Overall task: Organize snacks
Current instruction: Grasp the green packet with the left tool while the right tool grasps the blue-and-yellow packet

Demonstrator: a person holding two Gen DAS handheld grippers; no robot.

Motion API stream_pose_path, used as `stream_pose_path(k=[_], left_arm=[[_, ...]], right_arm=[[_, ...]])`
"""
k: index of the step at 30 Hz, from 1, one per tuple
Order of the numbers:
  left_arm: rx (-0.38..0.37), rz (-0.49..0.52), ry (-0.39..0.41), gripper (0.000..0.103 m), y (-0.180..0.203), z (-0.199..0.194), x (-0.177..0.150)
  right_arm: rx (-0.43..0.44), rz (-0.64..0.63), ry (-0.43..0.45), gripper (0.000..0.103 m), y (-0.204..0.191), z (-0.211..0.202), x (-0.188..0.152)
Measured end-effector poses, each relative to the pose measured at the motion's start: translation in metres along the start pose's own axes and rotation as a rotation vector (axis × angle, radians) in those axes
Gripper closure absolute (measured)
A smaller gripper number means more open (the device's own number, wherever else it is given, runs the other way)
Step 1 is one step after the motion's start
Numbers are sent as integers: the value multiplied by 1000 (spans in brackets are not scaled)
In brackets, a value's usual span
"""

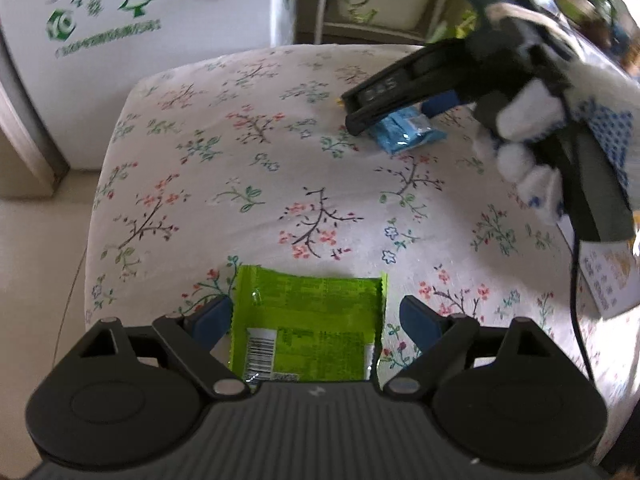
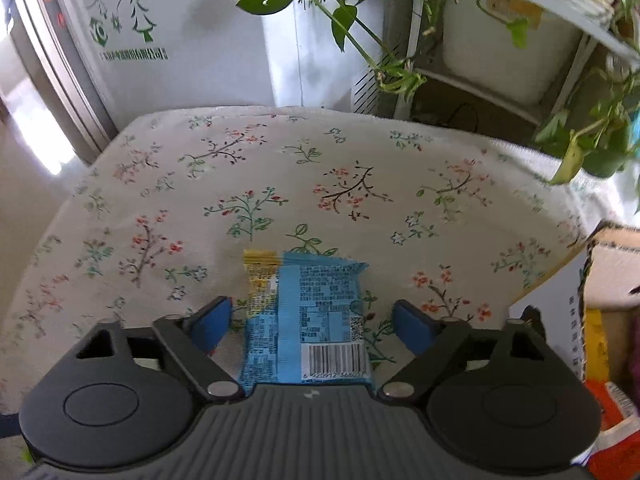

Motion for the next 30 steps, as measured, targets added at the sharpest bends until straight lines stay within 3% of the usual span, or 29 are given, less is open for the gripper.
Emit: stream_pose_path(k=[3,5,6,7,11,16,19,30], left_arm=[[-7,57,-5,13,5,3,-2],[3,76,-5,13,7,6,-3],[3,84,-6,13,9,7,-3],[1,96,-9,13,11,9,-3],[-4,115,-1,13,12,12,-2],[-17,120,14,29,14,9,0],[-17,105,17,33,12,8,2],[7,26,29,37,2,6,10]], right_arm=[[-7,14,9,19,5,-1,0],[-14,28,16,32,8,-2,0],[-28,27,19,45,11,-4,0],[-35,22,17,46,12,-5,1],[-4,54,2,46,19,-11,-6],[45,121,-25,47,31,-19,-13],[52,142,-28,47,34,-30,-19],[51,140,0,47,33,-73,-38]])
Point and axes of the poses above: each gripper's, at about its wrist camera, not at the fingertips, and z roughly the way its jaws point, y to its right, x to its top, the point moved 2 cm from there along z, roughly the way its jaws point, and after that the axes turned 15 degrees about -x, right-handed, at the moved point
